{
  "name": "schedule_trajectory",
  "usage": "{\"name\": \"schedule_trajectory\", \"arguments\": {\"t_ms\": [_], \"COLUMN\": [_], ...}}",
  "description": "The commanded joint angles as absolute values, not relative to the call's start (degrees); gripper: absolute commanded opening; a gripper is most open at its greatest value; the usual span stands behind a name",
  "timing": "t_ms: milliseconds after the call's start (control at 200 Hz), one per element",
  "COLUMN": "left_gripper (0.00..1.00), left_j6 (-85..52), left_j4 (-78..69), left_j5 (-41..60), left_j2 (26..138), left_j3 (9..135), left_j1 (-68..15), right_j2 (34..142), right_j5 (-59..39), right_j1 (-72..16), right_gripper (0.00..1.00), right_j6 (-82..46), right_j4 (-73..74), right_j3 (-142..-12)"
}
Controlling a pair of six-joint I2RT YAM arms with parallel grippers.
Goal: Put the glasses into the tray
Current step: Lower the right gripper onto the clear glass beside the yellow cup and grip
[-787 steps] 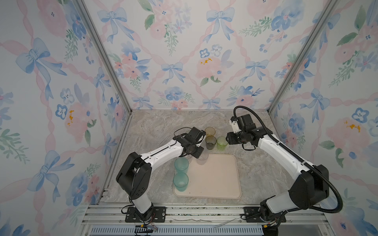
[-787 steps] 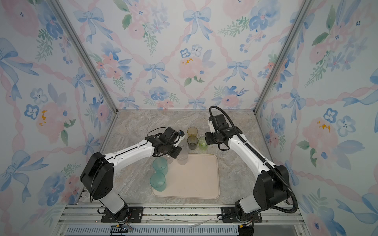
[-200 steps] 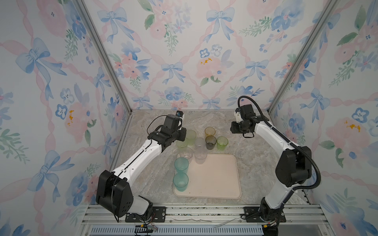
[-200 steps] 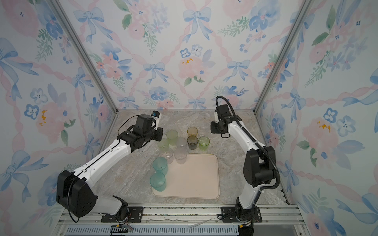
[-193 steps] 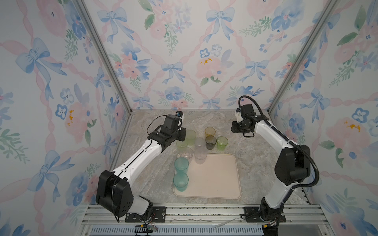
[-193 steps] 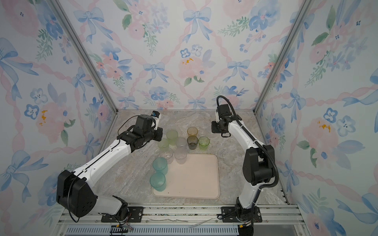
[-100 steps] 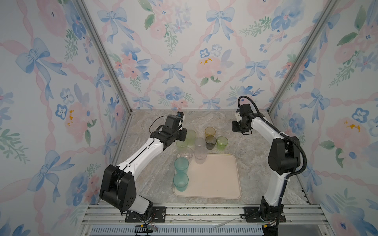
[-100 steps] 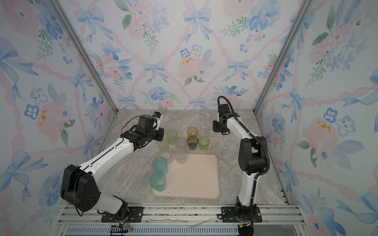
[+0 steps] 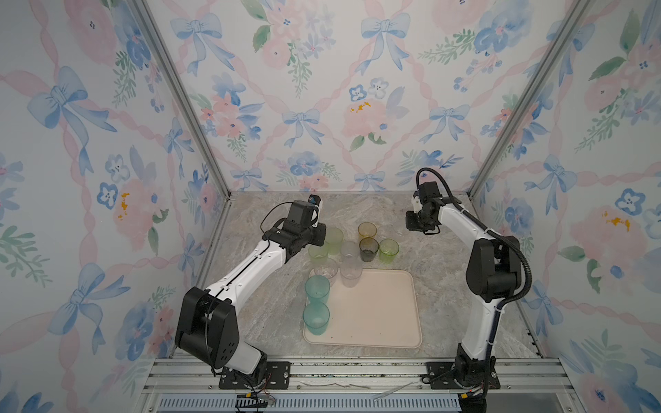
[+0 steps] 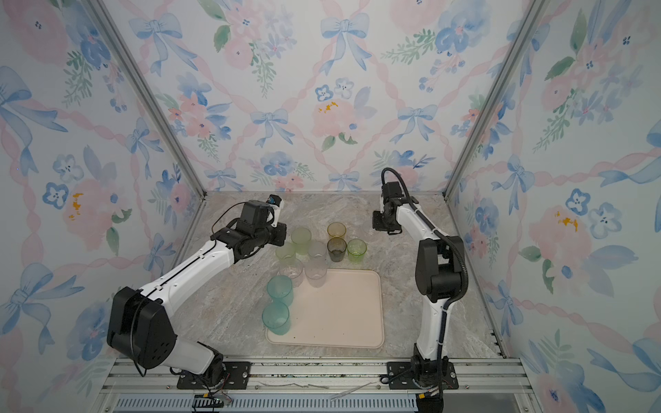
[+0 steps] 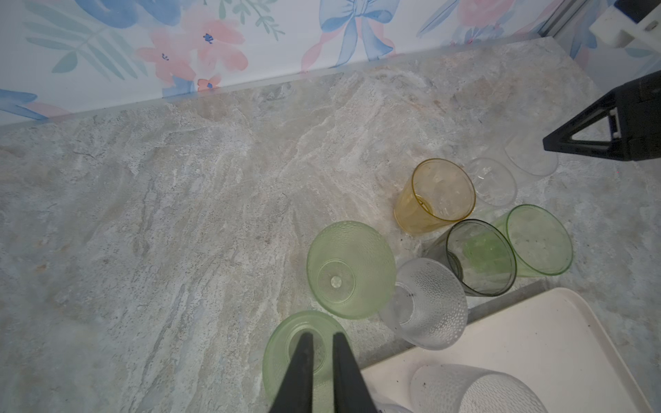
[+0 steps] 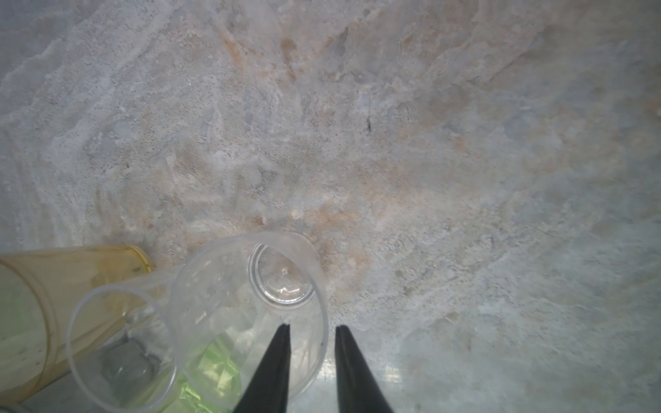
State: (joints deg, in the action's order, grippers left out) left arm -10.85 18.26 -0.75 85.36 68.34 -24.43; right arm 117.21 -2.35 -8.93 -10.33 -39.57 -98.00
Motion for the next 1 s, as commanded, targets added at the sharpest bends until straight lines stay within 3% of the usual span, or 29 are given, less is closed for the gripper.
{"name": "schedule_trajectory", "arguments": {"t_ms": [0,705,996], "left_gripper": [0.14,0.14,0.14], "left_j6": [-11.60,-11.51,-11.51], "left_j4": [17.84,17.84,17.85], "left_j5": [0.00,0.20,0.24], "left_j2": [86.12,86.64,86.66], "left_j3": [68.13,68.29,68.05], "left_j1": [-23.93,-23.65,-23.67], "right_j2": [119.12,120.84,120.50], "right_j5": [-3.10,-3.09,-2.75], "right_j1": [-8.51,-8.34,-8.35], "right_gripper": [0.25,0.18,0.08], "right_j6": [-11.08,-11.07,-11.12], "right_j4": [-40.69,-40.43,-40.25], "right_j3": [-99.66,-100.09,-99.93]}}
